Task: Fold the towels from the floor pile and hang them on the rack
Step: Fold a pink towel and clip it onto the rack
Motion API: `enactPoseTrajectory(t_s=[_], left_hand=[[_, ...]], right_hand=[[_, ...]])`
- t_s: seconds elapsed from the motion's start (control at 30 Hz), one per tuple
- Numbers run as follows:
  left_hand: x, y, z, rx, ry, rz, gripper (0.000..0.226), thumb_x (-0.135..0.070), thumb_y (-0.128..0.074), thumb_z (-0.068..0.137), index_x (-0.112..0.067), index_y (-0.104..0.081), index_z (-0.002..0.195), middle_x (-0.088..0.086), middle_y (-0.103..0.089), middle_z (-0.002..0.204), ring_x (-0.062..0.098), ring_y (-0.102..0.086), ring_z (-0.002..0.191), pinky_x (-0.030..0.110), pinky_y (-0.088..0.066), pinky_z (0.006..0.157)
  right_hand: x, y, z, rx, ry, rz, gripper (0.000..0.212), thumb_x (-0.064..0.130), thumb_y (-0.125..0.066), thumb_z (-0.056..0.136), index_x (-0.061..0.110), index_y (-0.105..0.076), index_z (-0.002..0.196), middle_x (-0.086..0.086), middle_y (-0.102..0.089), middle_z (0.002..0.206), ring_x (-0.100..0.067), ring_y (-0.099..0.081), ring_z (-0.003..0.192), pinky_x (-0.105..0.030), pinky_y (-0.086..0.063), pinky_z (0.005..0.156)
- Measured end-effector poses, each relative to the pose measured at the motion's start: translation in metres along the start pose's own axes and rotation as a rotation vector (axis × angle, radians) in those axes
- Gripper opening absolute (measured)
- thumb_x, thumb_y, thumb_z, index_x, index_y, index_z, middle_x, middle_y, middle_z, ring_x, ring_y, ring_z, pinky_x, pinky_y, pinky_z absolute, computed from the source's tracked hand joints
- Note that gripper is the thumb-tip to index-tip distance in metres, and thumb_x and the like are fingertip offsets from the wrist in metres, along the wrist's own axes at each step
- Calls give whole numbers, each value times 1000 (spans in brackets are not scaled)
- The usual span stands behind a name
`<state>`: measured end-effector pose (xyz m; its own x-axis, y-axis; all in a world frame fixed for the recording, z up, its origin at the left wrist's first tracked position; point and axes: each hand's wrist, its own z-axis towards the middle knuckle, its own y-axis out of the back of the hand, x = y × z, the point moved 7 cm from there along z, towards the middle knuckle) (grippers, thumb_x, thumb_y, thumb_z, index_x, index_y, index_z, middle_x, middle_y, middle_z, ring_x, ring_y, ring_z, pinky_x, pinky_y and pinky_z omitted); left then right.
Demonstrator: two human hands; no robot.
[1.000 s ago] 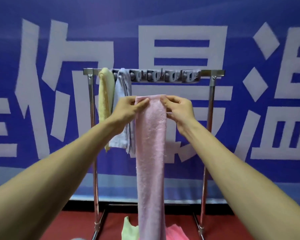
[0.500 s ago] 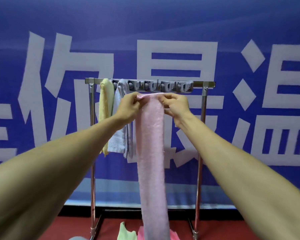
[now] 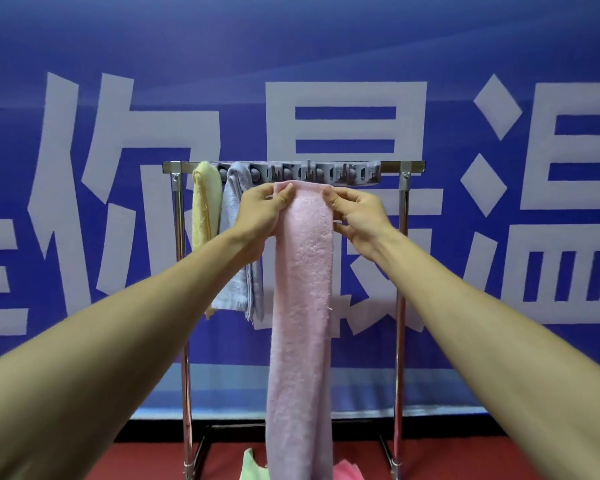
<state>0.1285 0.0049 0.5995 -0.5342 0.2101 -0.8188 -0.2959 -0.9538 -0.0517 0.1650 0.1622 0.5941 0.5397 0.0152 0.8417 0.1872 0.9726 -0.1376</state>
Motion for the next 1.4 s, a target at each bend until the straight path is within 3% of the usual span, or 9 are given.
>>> enactPoseTrajectory(t_s=[0.27,0.57,0.8,0.93,1.0,1.1,1.17,1.27,1.4], left_hand=[[2,2,4,-156,125,-28,22,-20,-62,92,-4,-66,107,3,-66,85,13,-59,72,26,-47,53],[30,2,1,-204,525,-478,19,-7,-63,88,-7,-66,106,3,-60,74,13,-55,58,26,-51,59],[46,18,-1,-304,541,-602,15,3,-54,90,-5,-59,79,0,-50,40,8,-45,26,15,-42,32],[63,31,-6,-331,484,-615,21,6,-50,90,-4,-66,98,-1,-52,41,5,-46,28,14,-39,32],[70,34,-13,-323,467,-621,21,5,-45,92,-7,-61,90,-2,-50,39,4,-46,29,14,-40,32],[81,30,-30,-239,511,-560,24,-3,-39,96,-10,-53,78,-1,-55,47,8,-56,44,21,-50,42],[97,21,-40,-91,598,-502,27,-23,-36,101,-11,-55,86,5,-66,74,16,-63,72,33,-56,62],[127,9,-54,135,737,-467,62,-58,-23,97,-9,-61,107,12,-63,114,27,-60,103,40,-49,88],[133,-6,-79,394,786,-381,92,-76,-15,86,-4,-71,98,10,-68,90,21,-66,75,35,-47,76]], right_hand=[[-31,-3,-14,173,-166,0,52,55,-56,84,6,-66,96,1,-63,69,-14,-58,66,-28,-49,66],[-61,10,-34,344,-246,-103,38,23,-67,84,2,-64,115,-11,-71,110,-23,-68,100,-33,-54,87],[-76,7,-60,500,-226,-392,22,16,-65,89,5,-68,108,-8,-73,102,-23,-70,97,-30,-57,80],[-69,10,-53,359,-143,-386,25,17,-64,90,0,-68,108,-17,-72,104,-32,-68,98,-36,-59,81],[-66,9,-49,304,-126,-360,24,17,-64,89,0,-68,105,-18,-71,103,-30,-69,95,-38,-58,81],[-64,4,-43,258,-109,-350,18,18,-65,88,5,-71,99,-11,-73,94,-21,-68,83,-31,-59,73],[-64,0,-39,238,-108,-335,16,17,-65,89,6,-71,97,-8,-72,91,-17,-67,79,-29,-58,70],[-66,-3,-32,182,-129,-319,13,16,-65,89,7,-72,95,-7,-72,90,-16,-67,79,-29,-56,70],[-72,1,-23,50,-189,-320,13,14,-67,88,4,-73,93,-13,-71,94,-20,-65,82,-36,-57,76]])
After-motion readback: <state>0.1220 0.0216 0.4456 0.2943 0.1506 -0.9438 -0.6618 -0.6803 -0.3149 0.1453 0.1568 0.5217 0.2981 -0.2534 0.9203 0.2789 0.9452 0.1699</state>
